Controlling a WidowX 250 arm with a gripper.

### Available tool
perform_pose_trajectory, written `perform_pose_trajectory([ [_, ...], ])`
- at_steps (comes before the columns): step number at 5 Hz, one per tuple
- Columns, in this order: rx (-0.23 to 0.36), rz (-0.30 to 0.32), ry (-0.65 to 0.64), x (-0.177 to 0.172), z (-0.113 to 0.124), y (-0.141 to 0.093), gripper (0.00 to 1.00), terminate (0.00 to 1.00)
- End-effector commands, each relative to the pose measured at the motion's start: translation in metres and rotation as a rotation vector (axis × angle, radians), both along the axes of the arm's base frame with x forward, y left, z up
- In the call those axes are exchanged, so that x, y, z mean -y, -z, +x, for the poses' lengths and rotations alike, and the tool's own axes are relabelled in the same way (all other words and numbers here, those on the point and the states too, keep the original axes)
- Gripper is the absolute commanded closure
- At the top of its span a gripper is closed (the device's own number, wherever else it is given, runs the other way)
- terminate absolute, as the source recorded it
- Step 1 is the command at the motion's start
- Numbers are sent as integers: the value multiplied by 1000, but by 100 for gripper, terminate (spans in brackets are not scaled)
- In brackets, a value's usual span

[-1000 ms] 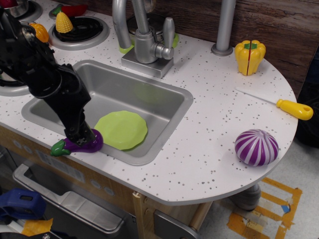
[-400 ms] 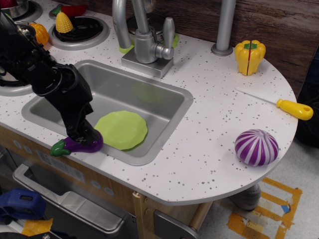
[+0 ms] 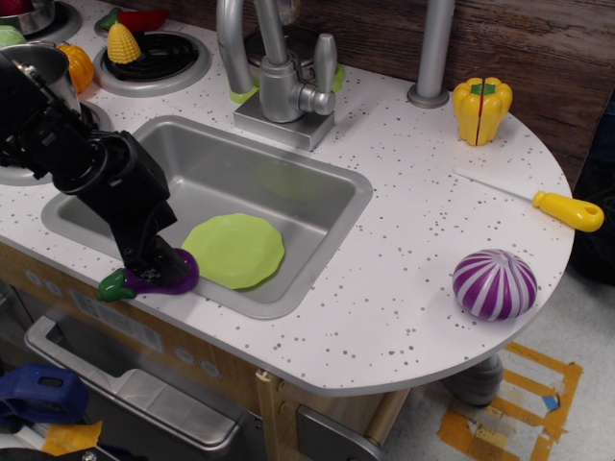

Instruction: Put eggplant on plate

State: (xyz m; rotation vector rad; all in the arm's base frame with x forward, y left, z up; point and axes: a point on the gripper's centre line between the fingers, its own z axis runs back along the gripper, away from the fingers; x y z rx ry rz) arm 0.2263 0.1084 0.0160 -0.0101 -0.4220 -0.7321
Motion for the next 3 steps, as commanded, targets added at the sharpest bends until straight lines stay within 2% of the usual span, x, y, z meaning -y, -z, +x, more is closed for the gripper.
perform_pose_trajectory([
  [1, 30, 10, -10, -4, -3, 0, 0, 0],
  [2, 41, 12, -11, -1, -3, 4, 0, 0],
  [3, 50, -11, -15, -2, -1, 11, 0, 0],
])
